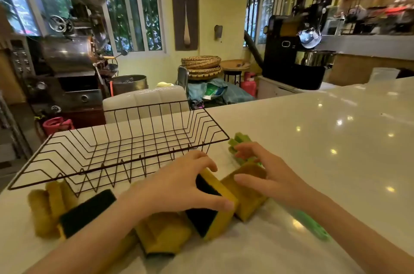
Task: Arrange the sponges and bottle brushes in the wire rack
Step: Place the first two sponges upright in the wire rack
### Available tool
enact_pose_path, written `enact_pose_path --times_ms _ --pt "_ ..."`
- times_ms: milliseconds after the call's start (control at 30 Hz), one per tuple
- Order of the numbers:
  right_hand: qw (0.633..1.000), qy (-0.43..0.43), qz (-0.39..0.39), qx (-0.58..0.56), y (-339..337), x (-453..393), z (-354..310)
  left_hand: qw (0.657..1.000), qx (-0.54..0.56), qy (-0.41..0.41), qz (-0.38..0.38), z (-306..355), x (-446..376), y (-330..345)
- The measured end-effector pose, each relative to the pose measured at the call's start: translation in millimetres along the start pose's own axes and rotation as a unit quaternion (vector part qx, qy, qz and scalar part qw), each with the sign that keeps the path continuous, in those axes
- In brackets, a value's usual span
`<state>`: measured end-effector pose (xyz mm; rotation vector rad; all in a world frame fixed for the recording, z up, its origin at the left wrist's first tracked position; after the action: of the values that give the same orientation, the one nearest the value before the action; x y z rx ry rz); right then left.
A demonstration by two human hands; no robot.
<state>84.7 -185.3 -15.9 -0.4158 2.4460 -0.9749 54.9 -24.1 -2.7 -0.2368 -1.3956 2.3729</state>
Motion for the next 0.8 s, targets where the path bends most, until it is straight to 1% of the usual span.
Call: enact_pose_path --times_ms 67,167,267,333,400,567,700,800 --pt "0.999 0.007 -0.027 0.032 2.0 2.2 3.3 1.0 -0.013 -0.011 -0.013 2.6 -2.9 5.4" --pt "0.993 -0.014 -0.068 0.099 9.9 7.6 6.7 0.999 -0.041 -0.009 0.002 -0.5 -4.1 11.9" --pt "0.986 -0.036 -0.098 0.132 14.7 12.2 6.2 0.999 -0.043 0.007 0.016 -1.7 -4.2 12.4" --pt "0.983 -0.042 -0.109 0.144 15.2 14.5 7.2 0.999 -0.036 0.009 0.013 -2.3 -3.6 12.1" --pt "0.978 -0.058 -0.111 0.166 17.2 17.5 6.9 0.999 -0.032 0.01 0.014 -3.4 -3.5 12.7" --pt "0.969 -0.08 -0.08 0.218 21.4 20.1 6.8 0.999 -0.028 0.014 0.023 -3.5 1.1 11.5" --pt "0.96 -0.092 -0.078 0.253 22.0 15.7 2.6 1.0 -0.028 0.004 0.006 -4.0 3.9 11.0" --pt "0.955 -0.105 -0.057 0.27 23.4 13.9 -1.7 0.999 -0.037 -0.008 -0.002 -4.2 6.5 8.4"
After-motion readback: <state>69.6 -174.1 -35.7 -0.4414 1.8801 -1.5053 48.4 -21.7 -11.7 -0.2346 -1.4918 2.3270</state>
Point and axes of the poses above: each hand's wrist, its own x-axis away from the middle knuckle, its own y-axis out of the palm, z = x × y, the point moved 6 cm from there along -x, towards the middle knuckle, and after that the axes turned 6 degrees about x, right-handed, at the moved point
